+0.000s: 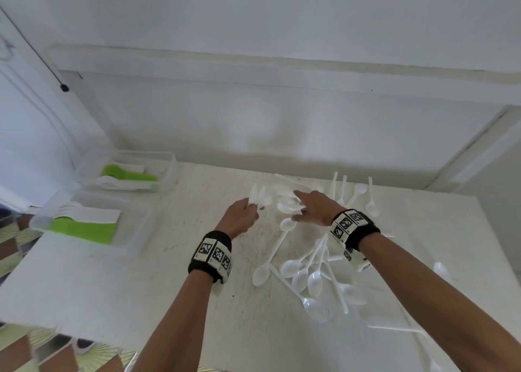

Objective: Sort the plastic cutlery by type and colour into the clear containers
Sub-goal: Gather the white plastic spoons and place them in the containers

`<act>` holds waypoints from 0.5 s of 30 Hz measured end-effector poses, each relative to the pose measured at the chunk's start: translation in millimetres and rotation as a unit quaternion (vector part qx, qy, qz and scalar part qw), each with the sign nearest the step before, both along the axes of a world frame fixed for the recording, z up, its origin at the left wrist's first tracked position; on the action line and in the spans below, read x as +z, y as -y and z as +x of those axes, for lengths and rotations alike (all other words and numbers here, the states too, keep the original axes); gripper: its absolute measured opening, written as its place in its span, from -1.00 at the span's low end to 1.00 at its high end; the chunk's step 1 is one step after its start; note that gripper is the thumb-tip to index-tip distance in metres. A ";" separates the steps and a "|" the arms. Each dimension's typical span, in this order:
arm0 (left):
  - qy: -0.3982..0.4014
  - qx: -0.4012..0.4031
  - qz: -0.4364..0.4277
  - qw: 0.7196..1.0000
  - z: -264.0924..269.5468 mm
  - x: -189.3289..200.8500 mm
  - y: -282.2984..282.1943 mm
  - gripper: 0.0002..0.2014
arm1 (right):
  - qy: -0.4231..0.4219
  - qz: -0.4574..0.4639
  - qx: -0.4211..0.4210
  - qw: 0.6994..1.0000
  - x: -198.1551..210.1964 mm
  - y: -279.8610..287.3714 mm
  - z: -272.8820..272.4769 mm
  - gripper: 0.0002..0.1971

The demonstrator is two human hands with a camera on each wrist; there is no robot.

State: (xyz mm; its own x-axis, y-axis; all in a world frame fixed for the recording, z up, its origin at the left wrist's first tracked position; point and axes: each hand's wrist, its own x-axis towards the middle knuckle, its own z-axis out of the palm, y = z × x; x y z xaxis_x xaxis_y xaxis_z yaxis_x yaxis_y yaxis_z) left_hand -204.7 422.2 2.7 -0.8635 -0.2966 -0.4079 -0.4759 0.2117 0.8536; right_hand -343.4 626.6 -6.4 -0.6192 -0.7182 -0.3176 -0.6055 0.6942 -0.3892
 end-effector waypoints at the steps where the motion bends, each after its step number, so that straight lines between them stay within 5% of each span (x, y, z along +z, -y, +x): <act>1: 0.016 -0.001 0.016 1.000 5.1 2.9 -3.7 -0.79 | -0.012 0.034 0.016 0.999 -2.0 -1.7 0.3 -0.46; 5: -0.003 0.002 0.029 1.000 33.2 6.8 -27.1 -0.89 | -0.048 0.092 0.051 0.993 -5.8 0.8 5.2 -0.62; 9: -0.024 -0.010 -0.018 0.999 53.5 -9.9 -45.7 -0.77 | -0.062 0.084 0.057 0.993 -12.3 1.8 7.6 -0.71; 15: 0.052 -0.030 -0.270 0.961 66.0 -46.2 -54.3 -0.51 | -0.026 0.016 0.007 1.000 -3.8 -3.3 12.6 -0.71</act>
State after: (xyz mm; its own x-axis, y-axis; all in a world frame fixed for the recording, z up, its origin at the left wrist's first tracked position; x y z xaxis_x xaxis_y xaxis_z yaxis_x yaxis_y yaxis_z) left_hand -138.7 476.5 -43.4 -0.8486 -0.4398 -0.2941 -0.5259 0.6398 0.5604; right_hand -330.7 629.9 -10.2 -0.6257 -0.7167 -0.3079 -0.6340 0.6972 -0.3347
